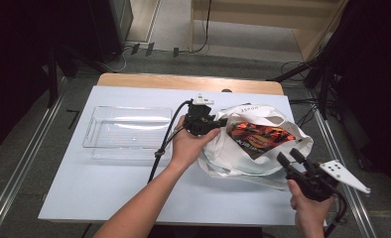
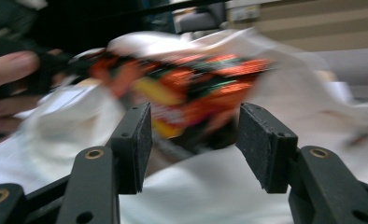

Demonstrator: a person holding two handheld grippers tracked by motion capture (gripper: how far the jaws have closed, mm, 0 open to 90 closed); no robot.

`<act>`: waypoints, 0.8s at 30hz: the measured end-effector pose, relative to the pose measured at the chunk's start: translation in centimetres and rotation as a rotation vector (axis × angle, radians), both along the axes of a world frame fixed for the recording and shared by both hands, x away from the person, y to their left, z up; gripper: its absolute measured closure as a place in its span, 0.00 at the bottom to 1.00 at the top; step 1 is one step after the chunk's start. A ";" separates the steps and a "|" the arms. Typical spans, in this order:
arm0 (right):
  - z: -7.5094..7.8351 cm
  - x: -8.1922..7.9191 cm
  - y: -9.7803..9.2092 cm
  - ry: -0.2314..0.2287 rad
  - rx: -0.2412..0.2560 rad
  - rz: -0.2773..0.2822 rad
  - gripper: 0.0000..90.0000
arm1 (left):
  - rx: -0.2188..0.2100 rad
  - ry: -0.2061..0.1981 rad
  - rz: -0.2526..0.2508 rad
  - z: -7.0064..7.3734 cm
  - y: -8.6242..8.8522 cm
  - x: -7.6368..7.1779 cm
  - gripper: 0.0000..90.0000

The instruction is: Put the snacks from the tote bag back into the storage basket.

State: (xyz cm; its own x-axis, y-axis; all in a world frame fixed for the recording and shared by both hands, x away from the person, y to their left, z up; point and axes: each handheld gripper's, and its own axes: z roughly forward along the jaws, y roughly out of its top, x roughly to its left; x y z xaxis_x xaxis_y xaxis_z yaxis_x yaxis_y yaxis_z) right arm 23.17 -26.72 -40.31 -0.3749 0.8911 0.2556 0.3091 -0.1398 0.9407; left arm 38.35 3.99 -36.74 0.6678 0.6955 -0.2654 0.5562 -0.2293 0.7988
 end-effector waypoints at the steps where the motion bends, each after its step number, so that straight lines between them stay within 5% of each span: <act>1: -0.1 0.1 0.9 0.001 -0.009 0.033 0.51 | 0.011 -0.006 0.010 -0.2 -0.1 -0.1 0.87; 6: -1.2 1.3 5.0 0.026 -0.115 0.110 0.44 | 0.070 -0.026 0.032 -1.0 -0.5 -0.2 0.93; 9: -2.6 2.1 7.5 0.088 -0.192 0.146 0.42 | 0.138 -0.021 0.029 -1.9 -0.8 0.0 0.93; 14: -4.7 2.8 9.7 0.140 -0.343 0.082 0.56 | 0.168 0.006 0.061 -2.8 -1.0 0.2 0.93; 19: -6.2 3.8 9.5 0.220 -0.365 0.122 0.86 | 0.175 0.027 0.094 -4.1 -1.3 0.5 0.93; 24: -6.4 3.7 9.0 0.241 -0.356 0.184 0.96 | 0.163 0.049 0.113 -5.7 -1.4 0.9 0.93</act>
State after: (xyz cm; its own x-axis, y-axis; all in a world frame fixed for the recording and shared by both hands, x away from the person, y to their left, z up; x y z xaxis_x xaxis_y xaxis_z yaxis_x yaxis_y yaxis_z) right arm 26.88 -17.68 -46.73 -0.5026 0.8634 0.0450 0.5140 0.2566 0.8185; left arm 39.25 2.62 -42.42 0.5724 0.8014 -0.1736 0.6228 -0.2872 0.7277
